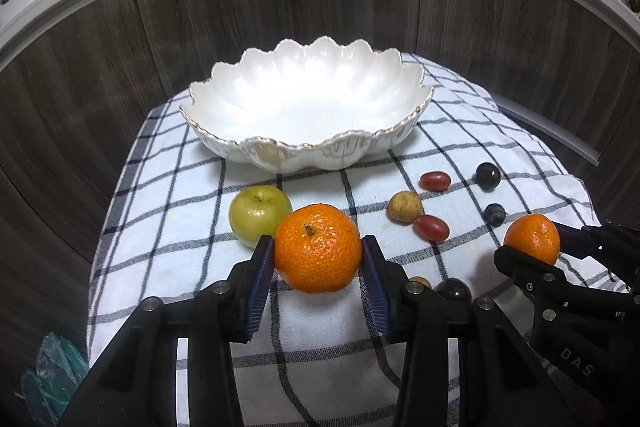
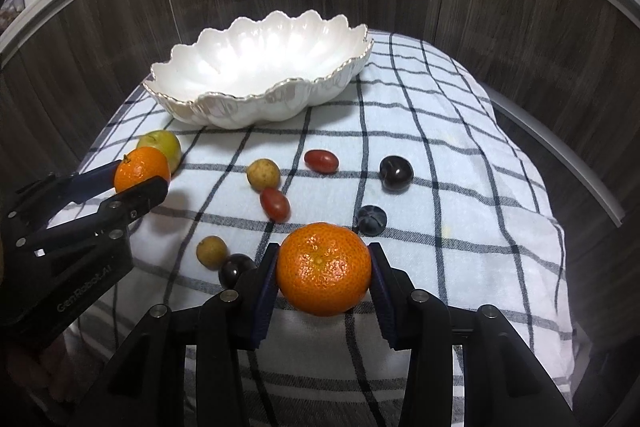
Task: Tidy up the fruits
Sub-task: 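Close the left tool on the mandarin beside the green apple while the right tool closes on the other mandarin, then lift both held mandarins and carry them over the white bowl, then open both tools to drop the mandarins into the white bowl, then withdraw both open tools back from the bowl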
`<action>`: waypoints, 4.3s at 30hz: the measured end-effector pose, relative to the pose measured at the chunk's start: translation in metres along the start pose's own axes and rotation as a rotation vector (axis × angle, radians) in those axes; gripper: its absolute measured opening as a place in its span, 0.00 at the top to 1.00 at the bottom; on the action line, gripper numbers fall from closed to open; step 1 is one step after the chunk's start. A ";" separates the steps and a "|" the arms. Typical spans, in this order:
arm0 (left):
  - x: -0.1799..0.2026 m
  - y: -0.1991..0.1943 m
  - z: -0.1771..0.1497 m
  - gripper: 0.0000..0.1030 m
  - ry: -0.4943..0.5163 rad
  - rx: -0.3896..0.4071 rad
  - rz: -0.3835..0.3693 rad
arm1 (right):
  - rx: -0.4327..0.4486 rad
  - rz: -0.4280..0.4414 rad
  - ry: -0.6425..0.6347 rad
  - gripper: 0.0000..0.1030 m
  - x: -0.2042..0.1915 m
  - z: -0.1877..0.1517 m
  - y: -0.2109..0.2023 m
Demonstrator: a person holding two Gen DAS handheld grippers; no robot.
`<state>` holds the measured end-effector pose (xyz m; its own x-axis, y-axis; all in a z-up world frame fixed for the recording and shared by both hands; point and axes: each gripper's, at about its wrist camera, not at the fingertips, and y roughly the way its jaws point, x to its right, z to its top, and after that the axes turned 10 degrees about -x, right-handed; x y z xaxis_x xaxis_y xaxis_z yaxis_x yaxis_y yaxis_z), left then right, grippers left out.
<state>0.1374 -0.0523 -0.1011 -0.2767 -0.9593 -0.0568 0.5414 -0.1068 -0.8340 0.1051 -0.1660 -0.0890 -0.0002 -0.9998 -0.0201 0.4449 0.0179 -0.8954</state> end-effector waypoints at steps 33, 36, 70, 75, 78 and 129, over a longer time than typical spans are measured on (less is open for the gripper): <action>-0.037 -0.046 0.056 0.58 -0.056 0.096 0.053 | 0.147 0.017 0.002 0.58 0.001 0.074 -0.038; -0.041 -0.046 0.063 0.58 -0.052 0.103 0.064 | 0.165 0.011 -0.008 0.58 -0.001 0.088 -0.038; -0.079 0.013 0.144 0.58 -0.090 0.046 0.046 | 0.176 -0.057 -0.040 0.58 0.001 0.194 0.004; -0.083 0.026 0.151 0.58 -0.116 0.019 0.035 | 0.141 -0.044 -0.010 0.58 0.004 0.204 0.017; -0.084 0.032 0.154 0.58 -0.127 0.006 0.033 | 0.121 -0.040 0.003 0.58 0.005 0.208 0.024; -0.082 0.004 0.160 0.05 -0.211 0.041 0.117 | 0.102 -0.030 0.142 0.19 0.022 0.219 0.009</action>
<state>0.2898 -0.0163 -0.0121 -0.0406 -0.9987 -0.0318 0.5929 0.0015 -0.8053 0.3056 -0.1900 0.0003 -0.1380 -0.9884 -0.0628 0.5316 -0.0204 -0.8467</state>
